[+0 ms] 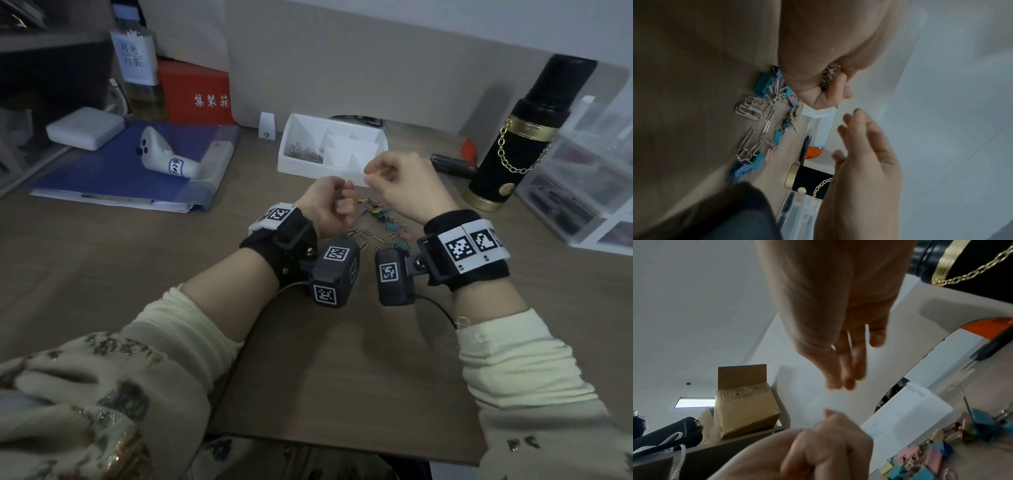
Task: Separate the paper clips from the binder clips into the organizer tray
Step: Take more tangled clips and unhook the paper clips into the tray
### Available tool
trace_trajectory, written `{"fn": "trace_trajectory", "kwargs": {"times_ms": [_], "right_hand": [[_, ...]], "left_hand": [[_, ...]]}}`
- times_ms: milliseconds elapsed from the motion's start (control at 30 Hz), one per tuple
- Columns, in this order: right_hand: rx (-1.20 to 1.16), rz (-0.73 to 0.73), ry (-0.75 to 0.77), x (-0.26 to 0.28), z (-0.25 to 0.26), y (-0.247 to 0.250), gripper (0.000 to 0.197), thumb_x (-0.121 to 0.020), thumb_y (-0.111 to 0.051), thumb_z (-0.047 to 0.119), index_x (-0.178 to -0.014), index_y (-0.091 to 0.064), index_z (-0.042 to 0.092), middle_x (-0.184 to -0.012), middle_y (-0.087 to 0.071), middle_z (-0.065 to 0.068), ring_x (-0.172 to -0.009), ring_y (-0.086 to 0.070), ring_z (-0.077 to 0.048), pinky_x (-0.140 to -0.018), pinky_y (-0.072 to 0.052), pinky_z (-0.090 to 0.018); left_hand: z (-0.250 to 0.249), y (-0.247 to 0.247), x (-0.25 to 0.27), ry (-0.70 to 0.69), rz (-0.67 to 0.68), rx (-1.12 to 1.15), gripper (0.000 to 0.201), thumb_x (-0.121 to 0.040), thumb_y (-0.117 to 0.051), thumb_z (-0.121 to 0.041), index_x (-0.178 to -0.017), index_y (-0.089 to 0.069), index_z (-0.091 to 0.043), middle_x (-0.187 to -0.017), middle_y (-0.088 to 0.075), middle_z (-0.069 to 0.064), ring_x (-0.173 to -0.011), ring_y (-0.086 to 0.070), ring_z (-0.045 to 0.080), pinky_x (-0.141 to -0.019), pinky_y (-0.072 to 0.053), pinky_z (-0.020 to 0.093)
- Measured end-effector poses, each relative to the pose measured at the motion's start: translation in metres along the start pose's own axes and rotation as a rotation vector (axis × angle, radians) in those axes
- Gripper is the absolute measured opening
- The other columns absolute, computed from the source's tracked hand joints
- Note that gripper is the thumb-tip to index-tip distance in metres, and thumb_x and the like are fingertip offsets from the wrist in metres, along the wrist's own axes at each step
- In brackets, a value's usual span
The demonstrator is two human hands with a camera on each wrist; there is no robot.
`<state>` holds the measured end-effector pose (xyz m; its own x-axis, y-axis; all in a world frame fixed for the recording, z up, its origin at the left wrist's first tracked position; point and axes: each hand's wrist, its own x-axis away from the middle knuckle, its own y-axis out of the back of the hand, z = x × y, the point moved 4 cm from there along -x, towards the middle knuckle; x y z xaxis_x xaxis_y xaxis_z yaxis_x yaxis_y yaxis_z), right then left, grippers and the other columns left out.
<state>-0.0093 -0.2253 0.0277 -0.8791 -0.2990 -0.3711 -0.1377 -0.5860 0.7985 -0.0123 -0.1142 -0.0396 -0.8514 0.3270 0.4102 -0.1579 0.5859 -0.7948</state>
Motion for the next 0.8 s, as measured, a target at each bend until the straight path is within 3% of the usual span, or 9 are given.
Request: {"fn": "trace_trajectory", "kwargs": {"times_ms": [133,233,367,600,700,800], "right_hand": [[0.173,0.346,-0.196,0.004,-0.023,-0.014,0.039,-0.08,-0.073,0.033,-0.113,-0.059,0.019,-0.108,-0.063,0.001,-0.096,-0.058,-0.015,-0.077,-0.041,-0.024],[0.144,0.52,-0.212,0.009,-0.024,-0.024,0.052,-0.078,-0.074,0.033,-0.125,-0.055,0.021,-0.119,-0.058,0.002,-0.102,-0.056,-0.015,-0.071,-0.042,-0.023],[0.157,0.664,-0.199,0.016,-0.022,-0.032,0.07,-0.075,-0.077,0.033,-0.136,-0.044,0.021,-0.125,-0.051,0.005,-0.104,-0.054,-0.014,-0.075,-0.045,-0.023],[0.155,0.622,-0.21,0.015,-0.027,-0.044,0.041,-0.077,-0.076,0.023,-0.112,-0.056,0.018,-0.102,-0.056,-0.001,-0.089,-0.055,-0.017,-0.08,-0.045,-0.028],[0.114,0.585,-0.214,0.013,-0.03,-0.045,0.022,-0.08,-0.073,0.017,-0.098,-0.059,0.016,-0.083,-0.058,0.002,-0.08,-0.055,-0.016,-0.074,-0.045,-0.025],[0.103,0.536,-0.21,0.013,-0.032,-0.044,0.013,-0.084,-0.069,0.012,-0.096,-0.064,0.009,-0.071,-0.054,0.006,-0.065,-0.051,-0.007,-0.059,-0.04,-0.017]], "left_hand": [[-0.004,0.008,-0.003,-0.041,-0.044,-0.097,0.036,-0.095,-0.03,-0.014,-0.059,-0.032,-0.019,-0.036,-0.022,-0.006,-0.023,-0.017,0.008,-0.028,-0.01,0.015],[-0.006,0.011,-0.003,-0.044,-0.091,-0.143,0.037,-0.095,-0.031,-0.011,-0.059,-0.03,-0.019,-0.035,-0.02,-0.007,-0.023,-0.015,0.007,-0.029,-0.009,0.014],[-0.005,0.012,-0.003,-0.009,-0.105,-0.261,0.038,-0.096,-0.033,-0.009,-0.059,-0.028,-0.018,-0.032,-0.018,-0.007,-0.021,-0.015,0.007,-0.024,-0.009,0.013],[-0.005,0.011,-0.005,-0.006,-0.079,-0.263,0.037,-0.096,-0.033,-0.01,-0.059,-0.032,-0.017,-0.032,-0.019,-0.007,-0.022,-0.015,0.007,-0.024,-0.01,0.014],[-0.005,0.011,-0.007,-0.014,-0.077,-0.253,0.037,-0.096,-0.033,-0.01,-0.059,-0.034,-0.017,-0.033,-0.02,-0.007,-0.022,-0.016,0.007,-0.025,-0.01,0.014],[-0.005,0.012,-0.008,-0.014,-0.069,-0.245,0.037,-0.096,-0.033,-0.011,-0.059,-0.035,-0.017,-0.034,-0.02,-0.007,-0.022,-0.016,0.006,-0.026,-0.01,0.012]]}}
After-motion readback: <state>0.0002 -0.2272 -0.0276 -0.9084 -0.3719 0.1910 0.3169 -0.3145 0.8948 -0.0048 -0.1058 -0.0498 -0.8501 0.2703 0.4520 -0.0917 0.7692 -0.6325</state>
